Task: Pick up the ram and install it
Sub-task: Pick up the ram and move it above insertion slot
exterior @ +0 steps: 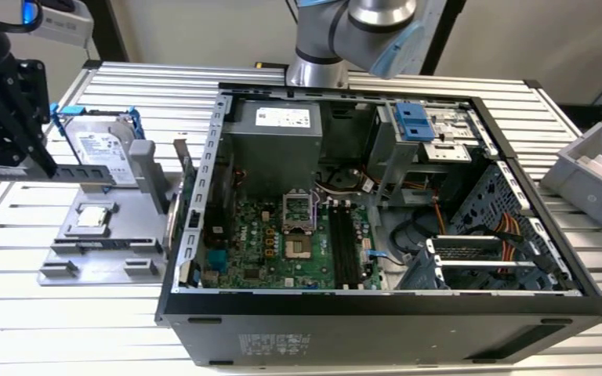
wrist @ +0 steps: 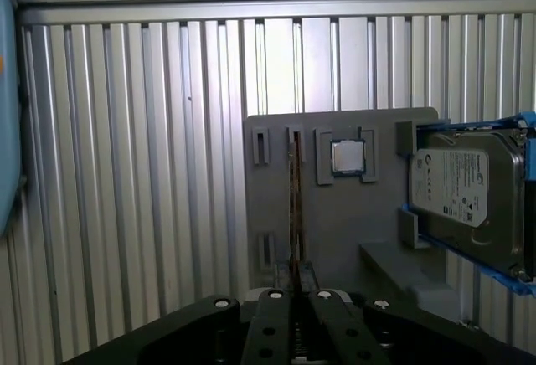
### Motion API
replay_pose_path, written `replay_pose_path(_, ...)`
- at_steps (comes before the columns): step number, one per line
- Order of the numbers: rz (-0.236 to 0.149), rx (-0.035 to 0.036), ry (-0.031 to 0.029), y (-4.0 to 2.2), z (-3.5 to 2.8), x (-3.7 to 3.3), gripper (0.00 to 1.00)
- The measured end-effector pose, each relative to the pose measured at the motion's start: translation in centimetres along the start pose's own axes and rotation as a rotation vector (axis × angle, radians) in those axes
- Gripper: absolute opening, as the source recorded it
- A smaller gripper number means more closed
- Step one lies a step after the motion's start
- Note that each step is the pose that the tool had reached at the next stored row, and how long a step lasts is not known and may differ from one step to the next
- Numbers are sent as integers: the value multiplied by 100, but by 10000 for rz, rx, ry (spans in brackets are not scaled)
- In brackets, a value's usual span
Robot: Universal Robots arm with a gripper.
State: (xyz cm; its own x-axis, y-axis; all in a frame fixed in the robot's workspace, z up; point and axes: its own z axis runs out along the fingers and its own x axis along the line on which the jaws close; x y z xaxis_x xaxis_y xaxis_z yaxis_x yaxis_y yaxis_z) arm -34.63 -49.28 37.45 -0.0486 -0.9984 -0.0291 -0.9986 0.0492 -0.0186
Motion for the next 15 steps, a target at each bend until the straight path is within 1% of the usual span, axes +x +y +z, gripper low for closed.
replay_pose_path(7, 1, -1, 1, -111, 2, -6, 0)
replay_pose_path(15, 1, -29, 2, -292, 5, -14, 0)
